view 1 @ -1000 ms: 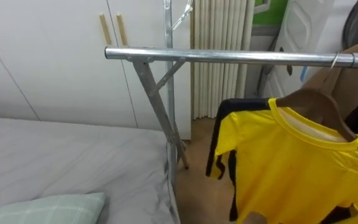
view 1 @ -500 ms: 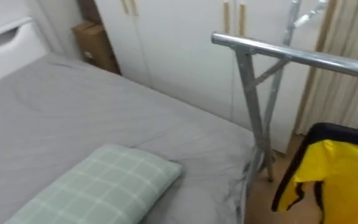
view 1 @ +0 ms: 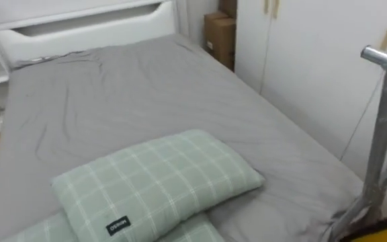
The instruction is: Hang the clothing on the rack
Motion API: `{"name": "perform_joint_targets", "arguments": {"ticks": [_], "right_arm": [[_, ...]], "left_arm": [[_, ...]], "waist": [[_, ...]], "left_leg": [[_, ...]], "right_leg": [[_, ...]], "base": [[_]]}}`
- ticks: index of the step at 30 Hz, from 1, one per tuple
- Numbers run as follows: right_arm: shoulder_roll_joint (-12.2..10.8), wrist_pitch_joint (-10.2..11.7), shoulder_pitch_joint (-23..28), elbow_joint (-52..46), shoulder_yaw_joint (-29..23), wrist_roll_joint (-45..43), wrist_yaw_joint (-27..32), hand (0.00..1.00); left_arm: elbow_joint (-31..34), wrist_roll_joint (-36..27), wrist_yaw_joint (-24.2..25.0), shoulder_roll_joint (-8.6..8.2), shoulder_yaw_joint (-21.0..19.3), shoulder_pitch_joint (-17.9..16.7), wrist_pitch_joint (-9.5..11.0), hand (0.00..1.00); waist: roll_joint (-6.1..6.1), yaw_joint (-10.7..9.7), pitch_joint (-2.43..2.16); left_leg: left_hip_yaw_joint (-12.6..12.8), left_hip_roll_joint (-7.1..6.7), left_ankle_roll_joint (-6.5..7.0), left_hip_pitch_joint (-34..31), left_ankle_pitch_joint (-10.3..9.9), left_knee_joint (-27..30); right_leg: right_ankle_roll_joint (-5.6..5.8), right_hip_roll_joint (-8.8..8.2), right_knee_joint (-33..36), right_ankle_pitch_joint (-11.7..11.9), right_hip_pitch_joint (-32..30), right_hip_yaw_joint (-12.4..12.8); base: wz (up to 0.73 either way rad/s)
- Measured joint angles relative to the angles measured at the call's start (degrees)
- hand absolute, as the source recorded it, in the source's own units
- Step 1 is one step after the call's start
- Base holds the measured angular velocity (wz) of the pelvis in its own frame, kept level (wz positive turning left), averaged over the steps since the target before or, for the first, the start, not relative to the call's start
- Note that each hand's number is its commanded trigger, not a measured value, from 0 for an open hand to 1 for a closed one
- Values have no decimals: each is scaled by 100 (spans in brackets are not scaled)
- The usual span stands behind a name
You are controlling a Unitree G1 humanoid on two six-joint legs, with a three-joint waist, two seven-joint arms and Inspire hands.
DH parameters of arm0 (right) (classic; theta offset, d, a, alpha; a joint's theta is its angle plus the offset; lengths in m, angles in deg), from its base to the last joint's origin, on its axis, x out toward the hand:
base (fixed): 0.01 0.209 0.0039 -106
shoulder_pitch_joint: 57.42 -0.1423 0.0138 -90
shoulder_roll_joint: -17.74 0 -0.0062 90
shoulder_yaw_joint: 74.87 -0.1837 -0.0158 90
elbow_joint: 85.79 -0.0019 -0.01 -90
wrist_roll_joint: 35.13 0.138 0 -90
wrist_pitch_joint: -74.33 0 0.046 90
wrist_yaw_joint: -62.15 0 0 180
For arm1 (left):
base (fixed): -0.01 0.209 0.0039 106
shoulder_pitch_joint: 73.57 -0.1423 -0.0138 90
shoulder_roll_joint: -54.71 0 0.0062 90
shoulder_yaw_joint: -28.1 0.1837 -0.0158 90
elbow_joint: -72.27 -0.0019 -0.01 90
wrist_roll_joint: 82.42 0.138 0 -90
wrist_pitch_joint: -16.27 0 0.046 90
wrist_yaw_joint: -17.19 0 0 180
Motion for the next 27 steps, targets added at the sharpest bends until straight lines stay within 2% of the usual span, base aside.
{"name": "perform_joint_targets", "arguments": {"ticks": [1, 2, 3, 4, 5, 6, 7, 8, 9, 10, 14, 15, 16, 17, 18, 21, 24, 27], "right_arm": [[8, 7, 68, 0, -34, 41, -2, 0], [13, -19, 294, 5, -137, 220, 49, 0], [34, -66, 384, 45, -198, 303, 144, 0], [41, -70, 380, 66, -210, 302, 187, 0], [100, -35, 318, 101, -248, 261, 263, 0], [94, 14, 216, 129, -261, 220, 300, 0], [37, 55, 210, 120, -287, 205, 312, 0], [-55, 62, 192, 87, -342, 218, 335, 0], [-45, 45, 279, 80, -364, 281, 365, 0], [-41, 39, 317, 75, -369, 285, 371, 0], [-126, -218, 561, 154, -365, 183, 349, 0], [-163, -287, 578, 200, -382, 149, 305, 0], [-170, -318, 590, 201, -405, 148, 277, 0], [-172, -376, 631, 202, -412, 147, 230, 0], [-186, -436, 648, 202, -423, 105, 187, 0], [-203, -513, 635, 95, -575, -22, 175, 0], [-222, -481, 532, -146, -631, -27, 183, 0], [-247, -435, 379, -197, -632, 80, 192, 0]], "left_arm": [[-4, -3, -5, 55, 10, 34, -15, 0], [6, 10, -33, 120, 59, 94, -15, 0], [77, 121, -100, 190, 240, 153, -3, 0], [110, 117, -109, 168, 237, 120, 2, 0], [112, 115, -100, 106, 232, 50, -13, 0], [110, 125, -96, 114, 206, 27, -63, 0], [113, 135, -97, 128, 163, 37, -86, 0], [115, 177, -107, 132, 59, 49, -107, 0], [136, 173, -108, 100, -31, 43, -100, 0], [162, 172, -108, 86, -57, 41, -94, 0], [203, 117, -156, 75, -45, 38, -85, 0], [148, 119, -158, 81, -44, 5, -61, 0], [104, 118, -157, 81, -39, 9, -48, 0], [37, 117, -152, 87, -27, 5, -43, 0], [-23, 116, -153, 115, -4, -22, -31, 0], [-86, 110, -149, 173, 0, -184, -7, 0], [-84, 110, -172, 189, -10, -387, -13, 0], [-68, 109, -216, 148, -7, -411, 45, 0]], "waist": [[-42, -119, 17], [-190, -293, 31], [-417, -337, 86], [-353, -279, 86], [-160, -176, 93], [-80, -212, 93], [-76, -270, 91], [-78, -416, 92], [-81, -508, 82], [-85, -536, 78], [-162, -743, 78], [-181, -791, 79], [-182, -814, 77], [-184, -829, 77], [-197, -830, 75], [-211, -795, 82], [-216, -744, 82], [-224, -644, 90]], "left_leg": [[123, 17, -1, 24, 0, 2], [252, 8, -126, 132, 68, 75], [236, -74, -225, 132, 126, 354], [181, -71, -230, 111, 128, 465], [-24, -97, -199, 37, 113, 505], [-221, -127, -75, -65, 52, 514], [-284, -135, -62, -89, 46, 500], [-398, -128, -55, -90, 66, 478], [-505, -132, -57, -73, 85, 460], [-554, -146, -44, -71, 87, 460], [-944, -259, 102, -47, 86, 374], [-1067, -317, 146, -54, 93, 331], [-1131, -342, 172, -54, 99, 302], [-1264, -376, 227, -55, 90, 264], [-1402, -436, 266, -55, 85, 237], [-1692, -537, 340, -65, 65, 199], [-1859, -557, 348, -122, 67, 192], [-2020, -543, 339, -189, 72, 232]], "right_leg": [[-225, -313, 368, -153, -26, -64], [-239, -980, 1031, -578, -31, 79], [-8, -1234, 1394, -839, -137, 453], [61, -1198, 1435, -891, -139, 542], [117, -1043, 1306, -874, -123, 662], [156, -953, 1155, -795, -74, 666], [159, -943, 1095, -759, -27, 621], [139, -937, 988, -669, 92, 519], [26, -947, 894, -542, 224, 438], [11, -951, 850, -502, 274, 407], [254, -939, 503, -249, 601, 400], [340, -859, 383, -182, 663, 626], [381, -811, 306, -145, 707, 701], [474, -757, 156, -61, 791, 883], [551, -732, 53, -17, 862, 1140], [660, -647, -153, 74, 1009, 1631], [745, -582, -500, 125, 1183, 1741], [763, -510, -755, 135, 1316, 1840]], "base": [[98], [142], [119], [17], [-40], [-37], [9], [41], [45], [42], [45], [54], [55], [57], [59], [50], [31], [26]]}}
